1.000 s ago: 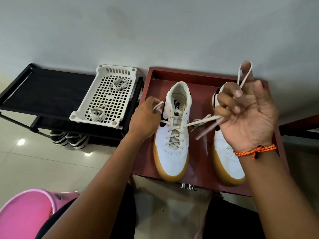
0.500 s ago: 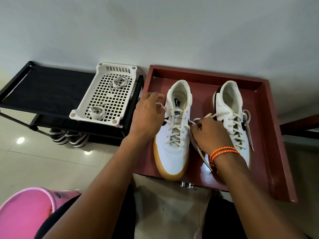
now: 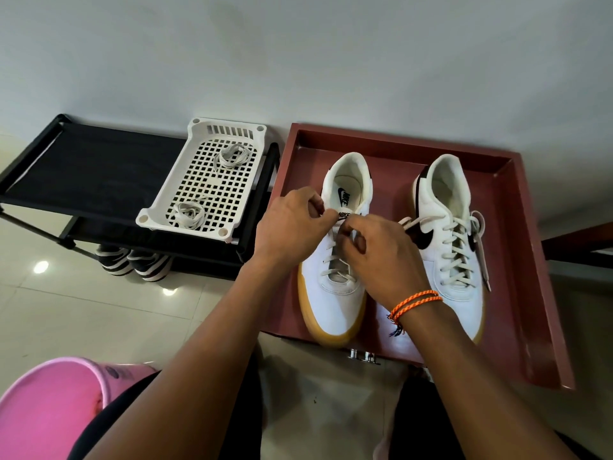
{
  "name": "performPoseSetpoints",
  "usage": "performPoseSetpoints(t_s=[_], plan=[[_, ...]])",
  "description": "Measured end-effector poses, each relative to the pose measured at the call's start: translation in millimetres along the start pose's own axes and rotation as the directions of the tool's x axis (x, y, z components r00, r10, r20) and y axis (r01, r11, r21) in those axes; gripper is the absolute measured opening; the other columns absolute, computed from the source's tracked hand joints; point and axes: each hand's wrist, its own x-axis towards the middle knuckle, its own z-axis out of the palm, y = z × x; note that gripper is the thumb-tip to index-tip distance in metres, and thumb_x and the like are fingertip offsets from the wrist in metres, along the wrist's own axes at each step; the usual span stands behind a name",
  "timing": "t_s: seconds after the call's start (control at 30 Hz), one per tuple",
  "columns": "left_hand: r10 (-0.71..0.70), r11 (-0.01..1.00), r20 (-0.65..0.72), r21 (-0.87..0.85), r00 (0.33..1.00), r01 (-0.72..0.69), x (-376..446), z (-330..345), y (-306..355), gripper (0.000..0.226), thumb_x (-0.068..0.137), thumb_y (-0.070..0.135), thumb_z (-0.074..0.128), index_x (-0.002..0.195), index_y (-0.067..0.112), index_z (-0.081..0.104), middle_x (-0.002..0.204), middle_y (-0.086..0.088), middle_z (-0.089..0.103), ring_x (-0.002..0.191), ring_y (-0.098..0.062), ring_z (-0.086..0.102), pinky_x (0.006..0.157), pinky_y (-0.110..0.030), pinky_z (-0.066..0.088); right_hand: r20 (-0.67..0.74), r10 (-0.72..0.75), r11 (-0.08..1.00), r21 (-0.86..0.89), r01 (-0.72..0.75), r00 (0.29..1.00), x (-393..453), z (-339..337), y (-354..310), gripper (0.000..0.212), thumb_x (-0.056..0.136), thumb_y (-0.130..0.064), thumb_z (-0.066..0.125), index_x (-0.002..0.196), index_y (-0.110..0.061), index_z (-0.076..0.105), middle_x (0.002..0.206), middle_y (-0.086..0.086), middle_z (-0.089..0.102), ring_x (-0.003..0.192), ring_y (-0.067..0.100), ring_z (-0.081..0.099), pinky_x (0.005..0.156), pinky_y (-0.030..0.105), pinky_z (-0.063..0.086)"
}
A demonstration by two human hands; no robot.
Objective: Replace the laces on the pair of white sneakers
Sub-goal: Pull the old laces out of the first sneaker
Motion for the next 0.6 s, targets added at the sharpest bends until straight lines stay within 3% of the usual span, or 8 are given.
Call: performPoseSetpoints(t_s=[0.13, 0.33, 0.4, 0.47, 0.6], plan=[[0.006, 0.999, 0.021, 0.040, 1.000, -0.006, -1, -4, 1, 0.013, 0.092, 0.037, 0.065, 0.089, 0.026, 0.070, 0.077, 0.007, 0.070, 0.075, -0.018, 0.067, 0.063, -0.034, 0.051, -0.030, 0.042, 0.996, -0.071, -0.044, 0.999, 1, -6, 0, 0.010, 0.091, -0.029, 0.065, 0.082, -0.023, 0.065, 0.074, -0.008, 0.055, 0.069, 0.014, 0.053, 0.054, 0.026, 0.031], [-0.001, 1.000, 0.095, -0.013, 0.996, 0.003, 1, -11, -1, 0.013, 0.088, 0.036, 0.061, 0.090, 0.027, 0.071, 0.075, 0.007, 0.073, 0.076, -0.020, 0.070, 0.066, -0.043, 0.058, -0.060, 0.107, 0.989, -0.093, -0.112, 0.992, 4, -9, -4, 0.007, 0.083, -0.021, 0.065, 0.076, -0.022, 0.065, 0.074, -0.007, 0.061, 0.070, 0.015, 0.057, 0.056, 0.029, 0.042], [-0.006, 0.995, 0.125, -0.097, 0.992, 0.018, 1, -13, -3, 0.020, 0.083, 0.041, 0.061, 0.090, 0.027, 0.073, 0.074, 0.005, 0.075, 0.074, -0.021, 0.073, 0.070, -0.050, 0.062, -0.060, 0.088, 0.988, -0.125, -0.095, 0.994, 4, -7, -5, 0.009, 0.087, -0.021, 0.065, 0.080, -0.023, 0.071, 0.076, -0.006, 0.067, 0.071, 0.018, 0.061, 0.057, 0.028, 0.041], [-0.014, 0.987, 0.133, -0.159, 0.991, 0.035, 3, -14, -5, 0.018, 0.084, 0.039, 0.066, 0.089, 0.024, 0.076, 0.073, 0.004, 0.077, 0.073, -0.019, 0.075, 0.075, -0.052, 0.063, -0.042, 0.068, 0.988, -0.135, -0.073, 0.997, 1, -2, -7, 0.014, 0.092, -0.026, 0.063, 0.090, -0.024, 0.077, 0.075, -0.001, 0.071, 0.072, 0.025, 0.066, 0.059, 0.032, 0.049], [-0.013, 0.973, 0.133, -0.225, 0.991, 0.043, 5, -14, -5, 0.010, 0.094, 0.023, 0.074, 0.093, 0.013, 0.076, 0.075, -0.002, 0.079, 0.070, -0.013, 0.077, 0.079, -0.045, 0.064, 0.010, 0.089, 0.994, 0.062, -0.090, 0.996, -3, 9, -11, 0.034, 0.100, -0.036, 0.043, 0.105, -0.027, 0.075, 0.071, 0.002, 0.072, 0.067, 0.026, 0.069, 0.066, 0.043, 0.059]])
